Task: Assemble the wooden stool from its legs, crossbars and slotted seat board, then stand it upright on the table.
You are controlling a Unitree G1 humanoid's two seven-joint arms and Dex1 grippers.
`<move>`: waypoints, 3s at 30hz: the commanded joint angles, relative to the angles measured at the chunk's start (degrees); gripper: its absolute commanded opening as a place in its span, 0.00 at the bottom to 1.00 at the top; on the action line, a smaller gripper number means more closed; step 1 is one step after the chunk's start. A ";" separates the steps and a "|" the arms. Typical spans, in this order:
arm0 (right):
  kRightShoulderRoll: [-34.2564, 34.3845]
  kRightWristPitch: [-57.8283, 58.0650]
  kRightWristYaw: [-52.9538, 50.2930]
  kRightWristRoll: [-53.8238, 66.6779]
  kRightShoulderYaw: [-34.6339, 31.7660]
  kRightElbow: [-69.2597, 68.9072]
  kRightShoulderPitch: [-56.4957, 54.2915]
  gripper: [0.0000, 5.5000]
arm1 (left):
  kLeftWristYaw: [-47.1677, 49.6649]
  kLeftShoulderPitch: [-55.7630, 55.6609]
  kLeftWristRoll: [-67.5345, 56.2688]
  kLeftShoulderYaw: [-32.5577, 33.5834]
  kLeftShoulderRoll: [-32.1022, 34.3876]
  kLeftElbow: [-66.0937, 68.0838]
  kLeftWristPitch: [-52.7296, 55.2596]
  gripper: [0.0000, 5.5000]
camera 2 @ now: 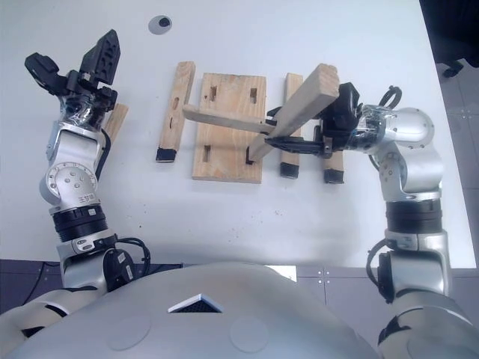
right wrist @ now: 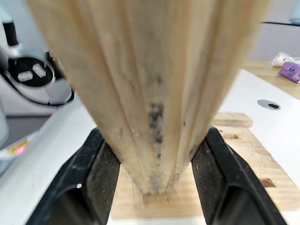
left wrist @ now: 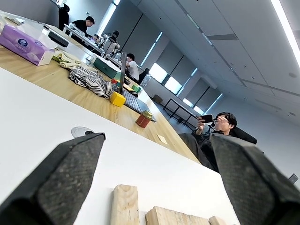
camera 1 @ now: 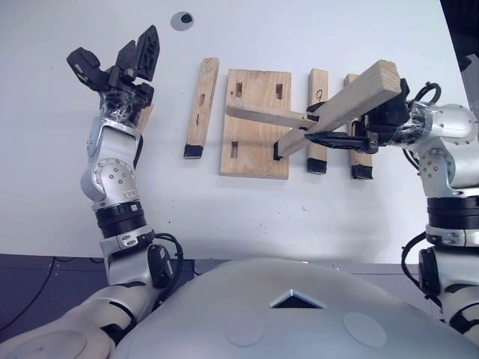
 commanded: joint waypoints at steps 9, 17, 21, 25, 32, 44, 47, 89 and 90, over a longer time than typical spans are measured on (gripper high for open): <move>-9.56 11.52 -4.79 -12.39 11.86 -5.44 -5.74 0.37 | 0.69 2.14 1.11 -1.45 0.08 -0.77 1.18 0.75; -10.43 20.22 -6.33 -13.80 17.09 -1.20 -8.67 0.37 | 1.09 2.20 1.75 -1.62 -0.75 -0.33 0.20 0.75; -11.96 19.66 -6.01 -17.69 22.28 3.07 -6.61 0.37 | 1.16 2.48 1.56 -1.20 -0.62 -0.16 -0.02 0.75; -11.89 17.88 -6.72 -20.29 26.53 4.21 -4.26 0.37 | 1.37 2.59 1.76 -1.38 -0.50 -0.28 0.19 0.75; -6.19 15.57 -7.08 -23.19 32.85 20.16 -3.81 0.37 | 1.56 3.01 1.82 -1.96 -0.06 -0.57 1.31 0.75; -10.58 5.72 -7.86 -30.50 40.65 18.21 2.00 0.37 | 2.34 5.17 1.47 -1.88 1.87 -3.74 5.10 0.75; -11.72 4.82 -7.63 -31.11 40.78 16.55 2.41 0.37 | 2.46 5.80 2.01 -1.94 1.14 -3.72 4.39 0.75; 8.85 44.60 -54.89 -11.81 -3.07 -20.00 7.75 0.77 | 4.60 7.63 2.62 -0.09 -0.37 -4.25 0.03 0.75; 8.74 44.11 -55.07 -11.95 -2.90 -19.48 8.05 0.77 | 4.67 7.52 2.75 -0.13 -0.45 -4.08 -0.04 0.75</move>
